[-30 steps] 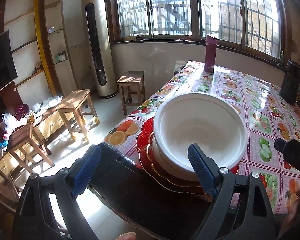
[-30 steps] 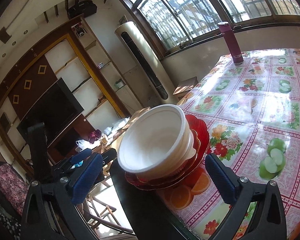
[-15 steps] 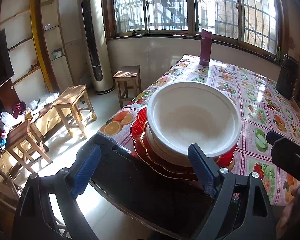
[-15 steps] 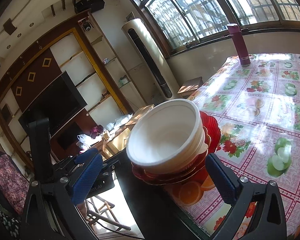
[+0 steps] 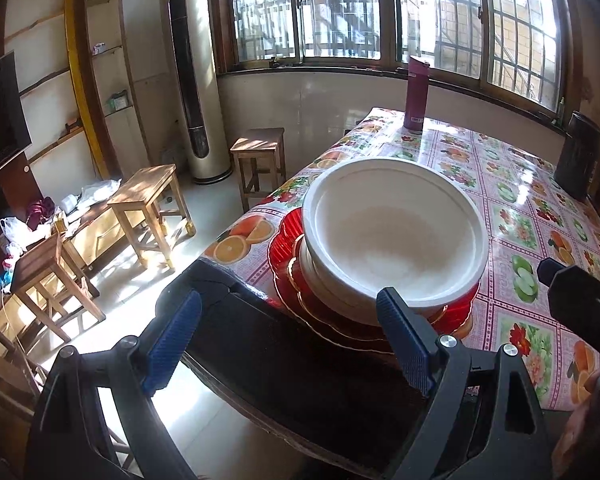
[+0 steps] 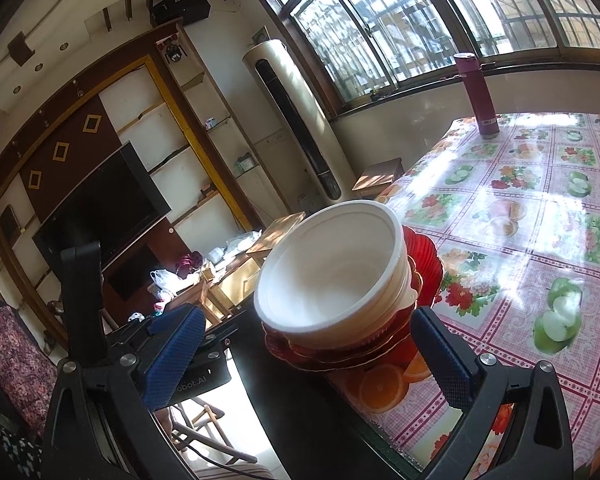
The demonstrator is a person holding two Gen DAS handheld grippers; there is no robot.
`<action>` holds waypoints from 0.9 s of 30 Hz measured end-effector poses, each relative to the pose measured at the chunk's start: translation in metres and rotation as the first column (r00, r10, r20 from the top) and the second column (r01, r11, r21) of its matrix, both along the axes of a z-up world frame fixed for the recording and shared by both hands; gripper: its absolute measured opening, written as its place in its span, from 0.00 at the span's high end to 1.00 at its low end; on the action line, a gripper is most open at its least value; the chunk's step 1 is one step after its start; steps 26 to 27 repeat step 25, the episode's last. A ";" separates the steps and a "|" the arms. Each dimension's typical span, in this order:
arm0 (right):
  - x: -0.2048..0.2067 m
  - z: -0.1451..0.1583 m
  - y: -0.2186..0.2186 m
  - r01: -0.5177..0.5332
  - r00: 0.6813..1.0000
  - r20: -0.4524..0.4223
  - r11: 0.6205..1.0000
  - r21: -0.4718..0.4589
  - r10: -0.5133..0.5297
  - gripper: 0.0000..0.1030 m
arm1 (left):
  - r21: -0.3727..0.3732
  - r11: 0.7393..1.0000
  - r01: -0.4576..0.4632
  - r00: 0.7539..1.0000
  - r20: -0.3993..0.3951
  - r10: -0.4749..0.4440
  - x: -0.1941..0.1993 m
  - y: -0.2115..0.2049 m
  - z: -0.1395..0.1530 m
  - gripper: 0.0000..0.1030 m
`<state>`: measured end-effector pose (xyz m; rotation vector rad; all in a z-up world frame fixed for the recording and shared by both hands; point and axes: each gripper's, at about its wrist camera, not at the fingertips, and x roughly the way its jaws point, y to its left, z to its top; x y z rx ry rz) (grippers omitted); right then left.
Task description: Organize plates and bowls
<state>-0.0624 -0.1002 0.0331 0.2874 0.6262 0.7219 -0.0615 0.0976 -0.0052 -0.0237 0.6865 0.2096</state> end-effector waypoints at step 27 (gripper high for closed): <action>0.002 -0.001 0.017 0.014 1.000 0.001 1.000 -0.024 -0.014 0.00 | 0.005 1.000 -0.018 1.000 0.022 0.018 -0.007 0.007 -0.003 0.13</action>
